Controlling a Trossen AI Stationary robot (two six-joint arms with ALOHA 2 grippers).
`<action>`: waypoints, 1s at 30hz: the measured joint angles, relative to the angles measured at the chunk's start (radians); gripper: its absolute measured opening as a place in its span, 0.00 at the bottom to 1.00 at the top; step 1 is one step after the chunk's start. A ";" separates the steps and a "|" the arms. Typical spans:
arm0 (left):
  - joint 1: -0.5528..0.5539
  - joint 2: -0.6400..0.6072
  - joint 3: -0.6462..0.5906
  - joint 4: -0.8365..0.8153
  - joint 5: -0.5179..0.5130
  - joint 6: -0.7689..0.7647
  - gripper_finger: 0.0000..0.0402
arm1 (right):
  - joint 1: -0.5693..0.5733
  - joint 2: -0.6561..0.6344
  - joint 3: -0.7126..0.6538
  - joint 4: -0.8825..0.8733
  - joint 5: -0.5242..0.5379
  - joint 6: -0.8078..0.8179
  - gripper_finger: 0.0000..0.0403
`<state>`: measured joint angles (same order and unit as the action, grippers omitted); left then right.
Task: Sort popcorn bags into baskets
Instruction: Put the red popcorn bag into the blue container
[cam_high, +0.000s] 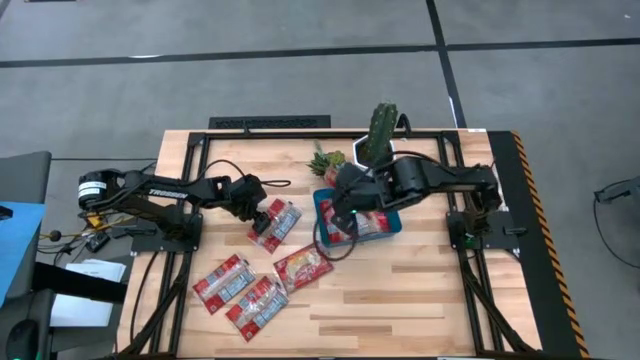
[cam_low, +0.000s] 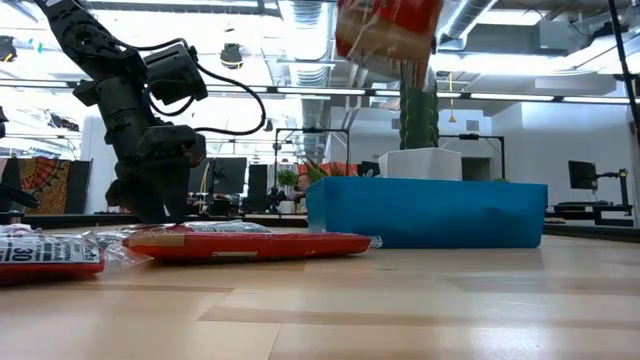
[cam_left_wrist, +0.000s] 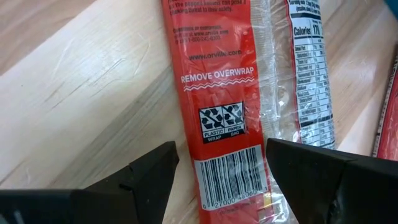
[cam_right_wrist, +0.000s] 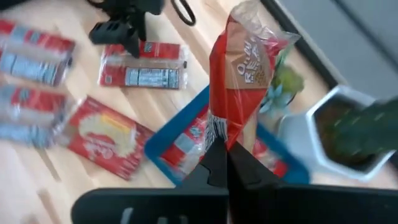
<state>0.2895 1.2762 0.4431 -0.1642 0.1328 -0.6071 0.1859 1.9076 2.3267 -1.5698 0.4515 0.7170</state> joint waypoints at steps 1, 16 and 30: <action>0.000 0.000 0.000 0.000 0.002 0.000 0.61 | -0.006 0.005 -0.008 0.005 -0.014 0.043 0.01; 0.000 0.000 0.000 0.000 0.013 -0.003 0.61 | -0.083 0.028 -0.352 0.027 -0.119 0.406 0.01; 0.000 0.000 0.000 -0.001 0.015 0.020 0.61 | -0.163 0.029 -0.460 0.203 -0.140 0.404 0.01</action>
<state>0.2897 1.2758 0.4431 -0.1650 0.1474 -0.5873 0.0231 1.9362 1.8672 -1.3664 0.3110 1.1213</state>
